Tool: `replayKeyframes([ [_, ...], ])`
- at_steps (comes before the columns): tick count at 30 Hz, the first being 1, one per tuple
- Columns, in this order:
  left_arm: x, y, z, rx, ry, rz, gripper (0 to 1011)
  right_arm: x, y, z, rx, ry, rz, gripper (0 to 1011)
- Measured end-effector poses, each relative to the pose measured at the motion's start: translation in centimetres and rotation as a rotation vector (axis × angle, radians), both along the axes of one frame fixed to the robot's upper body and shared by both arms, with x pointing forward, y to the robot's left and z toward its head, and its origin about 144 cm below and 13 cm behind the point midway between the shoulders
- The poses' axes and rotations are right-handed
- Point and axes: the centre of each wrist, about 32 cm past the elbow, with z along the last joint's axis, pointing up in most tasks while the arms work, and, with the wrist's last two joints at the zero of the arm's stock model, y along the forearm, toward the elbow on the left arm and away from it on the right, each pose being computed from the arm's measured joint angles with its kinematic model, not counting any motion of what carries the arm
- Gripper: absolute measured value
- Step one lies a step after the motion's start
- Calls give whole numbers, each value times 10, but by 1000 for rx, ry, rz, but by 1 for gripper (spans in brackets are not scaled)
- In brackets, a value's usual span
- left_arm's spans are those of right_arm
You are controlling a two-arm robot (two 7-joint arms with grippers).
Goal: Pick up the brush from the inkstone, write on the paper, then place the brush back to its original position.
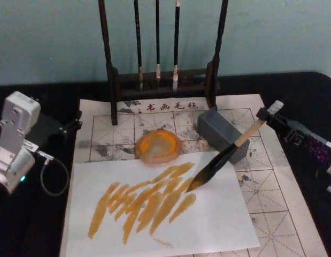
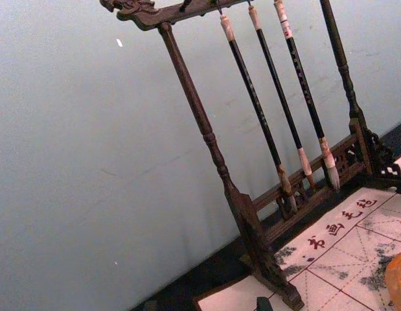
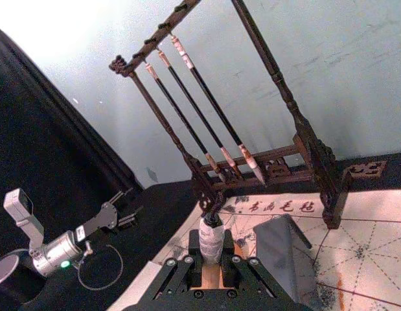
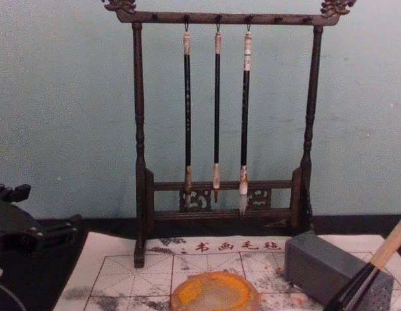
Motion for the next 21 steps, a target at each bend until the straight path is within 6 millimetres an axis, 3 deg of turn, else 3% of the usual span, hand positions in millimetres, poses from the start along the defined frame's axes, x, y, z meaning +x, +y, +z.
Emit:
replayKeyframes([
  [21, 0, 0, 0, 0, 0, 0, 1001, 0, -2, 1, -38, -16, -11, 177],
])
